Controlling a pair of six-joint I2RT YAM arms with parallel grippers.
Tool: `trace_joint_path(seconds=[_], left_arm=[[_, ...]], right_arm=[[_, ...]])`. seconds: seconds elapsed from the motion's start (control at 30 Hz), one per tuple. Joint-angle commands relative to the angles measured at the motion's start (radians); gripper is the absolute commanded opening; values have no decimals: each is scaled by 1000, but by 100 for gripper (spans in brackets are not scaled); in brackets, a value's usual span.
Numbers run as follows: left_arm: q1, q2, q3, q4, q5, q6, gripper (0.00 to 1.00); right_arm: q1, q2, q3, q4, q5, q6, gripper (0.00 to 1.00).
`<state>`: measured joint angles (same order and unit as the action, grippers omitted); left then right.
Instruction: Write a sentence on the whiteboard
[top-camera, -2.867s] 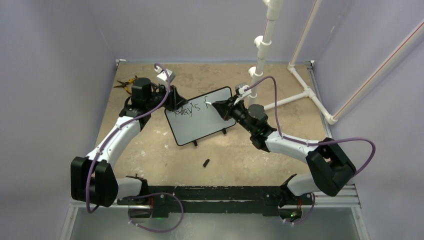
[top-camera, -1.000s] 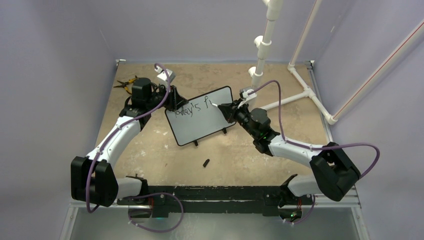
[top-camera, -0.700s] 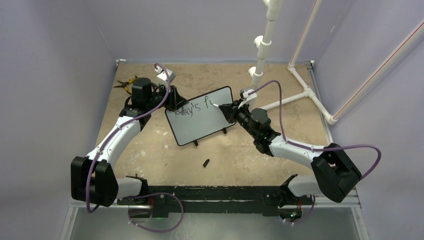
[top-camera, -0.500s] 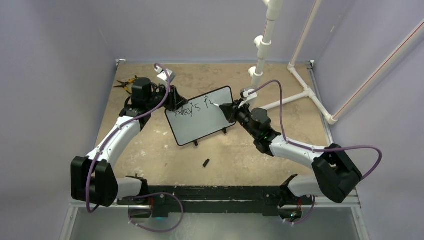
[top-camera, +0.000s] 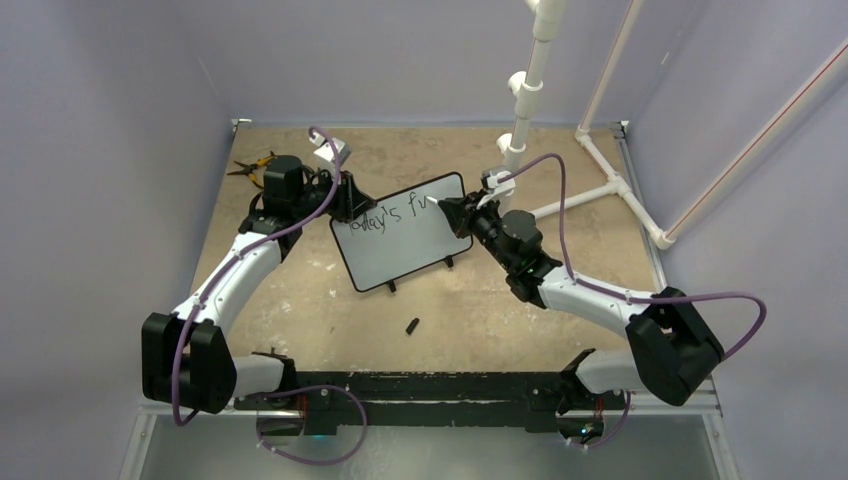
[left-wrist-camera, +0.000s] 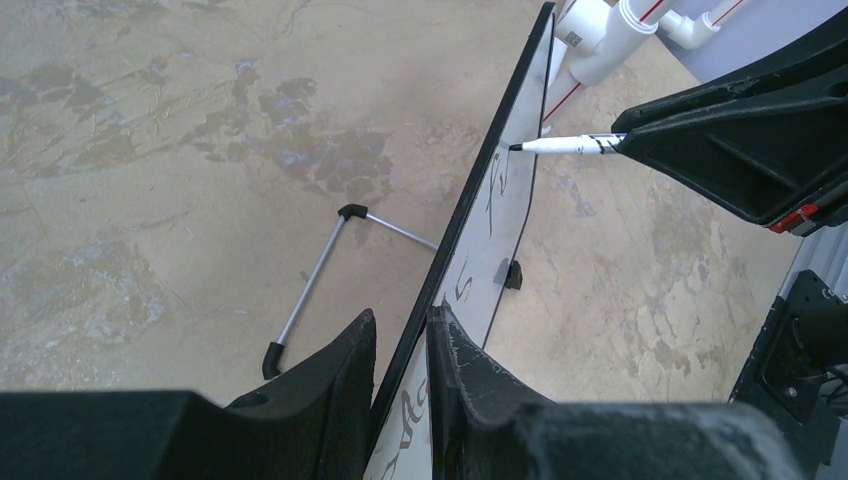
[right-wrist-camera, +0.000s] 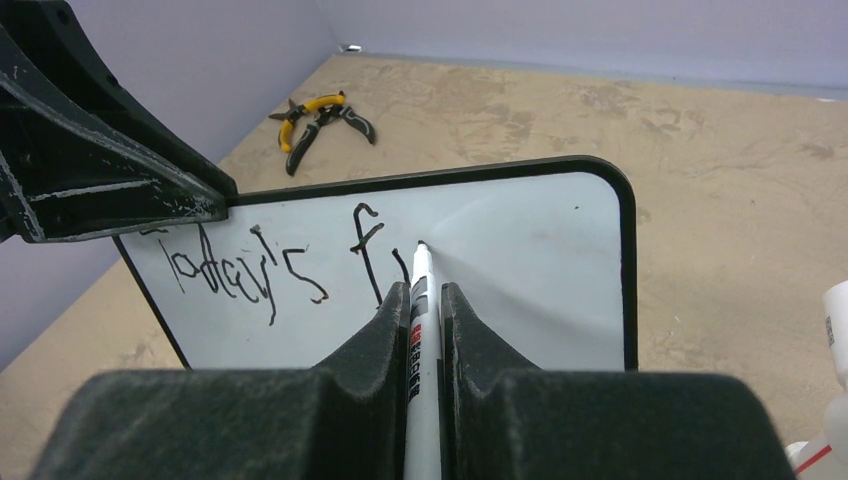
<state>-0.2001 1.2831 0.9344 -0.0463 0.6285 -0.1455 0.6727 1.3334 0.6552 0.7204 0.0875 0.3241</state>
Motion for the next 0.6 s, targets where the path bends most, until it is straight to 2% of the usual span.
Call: trace_joint_path(seconds=[0.0, 0.57], left_arm=[[-9, 10, -21, -32, -1, 3, 22], [-9, 9, -19, -30, 2, 0, 22]], right_arm=[[-5, 5, 37, 28, 22, -22, 0], [-4, -8, -55, 20, 26, 19, 0]])
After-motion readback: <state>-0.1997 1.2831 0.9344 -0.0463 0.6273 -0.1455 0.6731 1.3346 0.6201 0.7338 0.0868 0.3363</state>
